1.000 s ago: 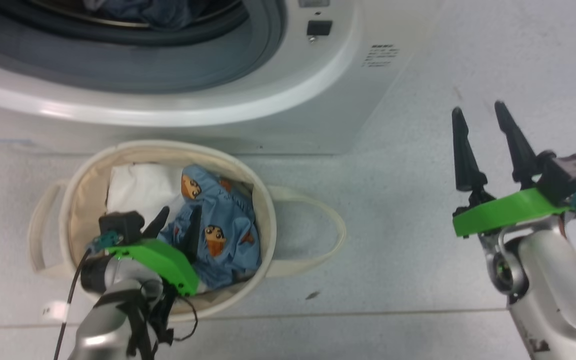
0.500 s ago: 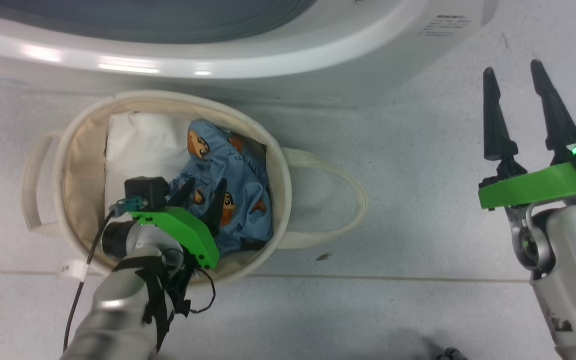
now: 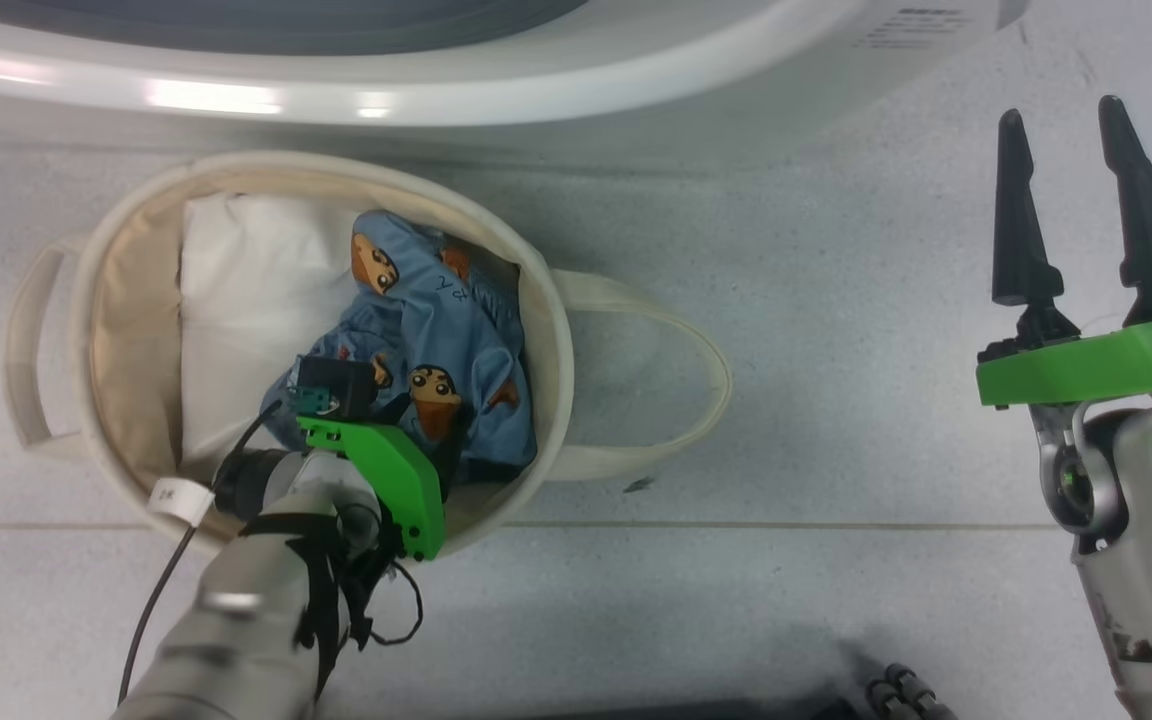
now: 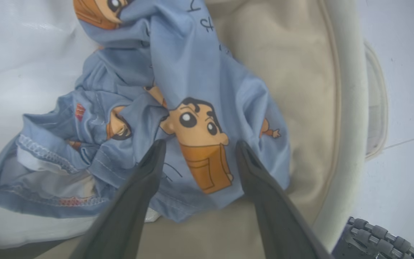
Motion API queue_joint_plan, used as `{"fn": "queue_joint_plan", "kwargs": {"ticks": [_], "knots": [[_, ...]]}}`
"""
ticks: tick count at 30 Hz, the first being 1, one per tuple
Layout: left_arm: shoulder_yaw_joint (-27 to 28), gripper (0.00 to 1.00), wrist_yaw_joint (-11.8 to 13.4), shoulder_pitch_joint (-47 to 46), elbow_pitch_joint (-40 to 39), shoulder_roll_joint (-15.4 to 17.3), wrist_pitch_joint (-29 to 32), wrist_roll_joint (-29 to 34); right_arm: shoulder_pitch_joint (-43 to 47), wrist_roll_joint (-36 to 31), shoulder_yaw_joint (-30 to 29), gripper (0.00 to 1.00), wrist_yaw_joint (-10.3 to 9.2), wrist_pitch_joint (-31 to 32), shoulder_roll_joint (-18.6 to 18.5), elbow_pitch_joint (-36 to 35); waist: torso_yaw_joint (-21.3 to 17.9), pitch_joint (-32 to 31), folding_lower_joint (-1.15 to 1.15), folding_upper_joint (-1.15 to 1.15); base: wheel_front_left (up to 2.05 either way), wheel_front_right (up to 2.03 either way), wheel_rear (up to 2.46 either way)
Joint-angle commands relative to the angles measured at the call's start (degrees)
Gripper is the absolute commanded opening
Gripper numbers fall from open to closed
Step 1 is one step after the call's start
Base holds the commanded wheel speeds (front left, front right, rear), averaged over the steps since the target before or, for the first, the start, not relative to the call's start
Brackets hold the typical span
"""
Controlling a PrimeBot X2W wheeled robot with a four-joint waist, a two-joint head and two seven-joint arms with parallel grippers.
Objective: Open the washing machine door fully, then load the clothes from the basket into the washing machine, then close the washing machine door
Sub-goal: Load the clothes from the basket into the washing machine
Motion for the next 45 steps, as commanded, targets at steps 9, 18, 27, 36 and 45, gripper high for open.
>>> {"fn": "queue_joint_plan", "kwargs": {"ticks": [9, 18, 27, 36, 45], "knots": [[-3.0, 1.0, -0.3, -2.7, 0.3, 2.7, 2.0, -2.4, 3.3, -1.3, -0.3, 1.0, 0.02, -0.7, 1.2, -3.6, -0.8, 2.9, 0.0, 0.0, 0.0, 0.0, 0.0], [-5.2, 0.63, -0.3, -5.0, 1.4, 3.7, 6.8, -4.3, 4.0, -1.9, -0.8, 1.0, 0.02, -0.7, 2.1, -4.6, -1.9, 4.1, 0.0, 0.0, 0.0, 0.0, 0.0], [-5.3, 0.0, -0.3, -5.1, 1.7, 3.7, 4.8, -6.3, 3.7, -1.6, -0.5, 1.0, 0.02, -0.7, 3.0, -3.9, -1.6, 2.3, 0.0, 0.0, 0.0, 0.0, 0.0], [-4.9, 0.0, -0.3, 1.0, 0.0, 3.5, -3.4, -10.4, 3.5, 0.5, 1.0, 1.0, 0.02, -0.7, 4.5, -0.8, -1.0, -6.0, 0.0, 0.0, 0.0, 0.0, 0.0], [-5.1, 0.0, -0.3, 6.4, -4.3, 6.3, -8.5, -12.1, 5.8, 4.1, 3.7, 1.0, 0.02, -0.7, 6.4, 3.4, -0.5, -17.2, 0.0, 0.0, 0.0, 0.0, 0.0]]}}
